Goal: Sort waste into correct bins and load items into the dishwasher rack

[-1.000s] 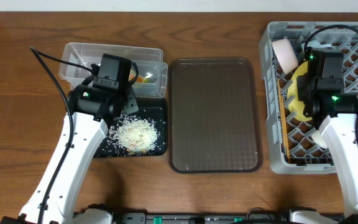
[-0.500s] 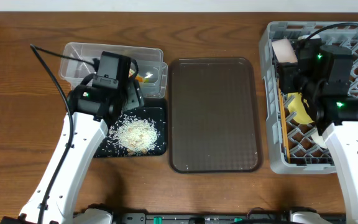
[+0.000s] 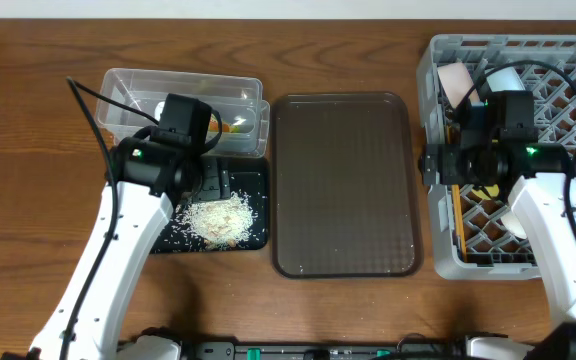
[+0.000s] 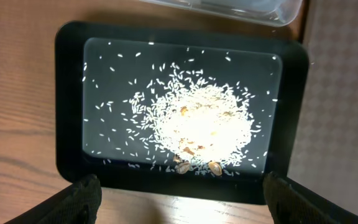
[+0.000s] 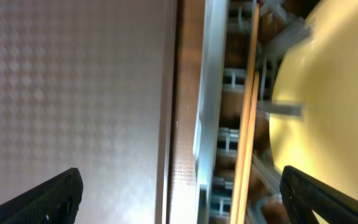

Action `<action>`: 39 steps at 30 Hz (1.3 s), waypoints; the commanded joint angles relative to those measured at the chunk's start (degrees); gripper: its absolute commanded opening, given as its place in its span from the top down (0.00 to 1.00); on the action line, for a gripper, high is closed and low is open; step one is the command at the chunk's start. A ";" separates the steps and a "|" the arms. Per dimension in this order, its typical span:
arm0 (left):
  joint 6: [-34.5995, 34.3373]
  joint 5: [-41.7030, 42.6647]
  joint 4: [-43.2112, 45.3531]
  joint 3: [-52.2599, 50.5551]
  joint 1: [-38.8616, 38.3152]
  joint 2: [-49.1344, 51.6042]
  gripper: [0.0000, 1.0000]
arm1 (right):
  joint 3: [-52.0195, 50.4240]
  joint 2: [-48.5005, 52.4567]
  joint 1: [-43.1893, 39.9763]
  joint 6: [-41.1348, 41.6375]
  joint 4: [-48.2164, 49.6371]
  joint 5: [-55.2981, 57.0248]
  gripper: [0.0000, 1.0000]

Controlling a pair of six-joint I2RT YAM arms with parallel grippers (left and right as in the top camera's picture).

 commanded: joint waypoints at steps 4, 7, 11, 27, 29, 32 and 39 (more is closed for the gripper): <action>2.12 0.59 4.09 -6.99 -1.20 -13.16 0.12 | -3.52 -9.75 -0.61 1.42 1.31 1.57 0.01; 3.56 0.57 7.41 -12.98 -2.82 -21.94 0.09 | -8.76 -18.01 -0.57 1.42 6.14 1.64 0.01; 1.27 0.57 8.83 -19.65 -3.15 -32.46 0.08 | -16.61 -31.47 -0.63 1.42 10.93 4.04 0.01; 0.72 0.59 8.70 -21.62 -3.15 -40.61 0.08 | -22.29 -49.27 -0.61 1.42 2.67 4.35 0.01; 0.72 0.59 8.70 -21.62 -3.15 -40.61 0.07 | -22.29 -49.27 -0.61 1.42 0.79 4.35 0.01; 0.74 0.59 8.70 -21.62 -3.15 -40.61 0.07 | -22.29 -49.24 -0.61 1.42 -1.86 4.35 0.01; 0.72 0.59 8.70 -21.62 -3.15 -40.61 0.07 | -22.29 -49.27 -0.61 1.42 -6.93 4.35 0.01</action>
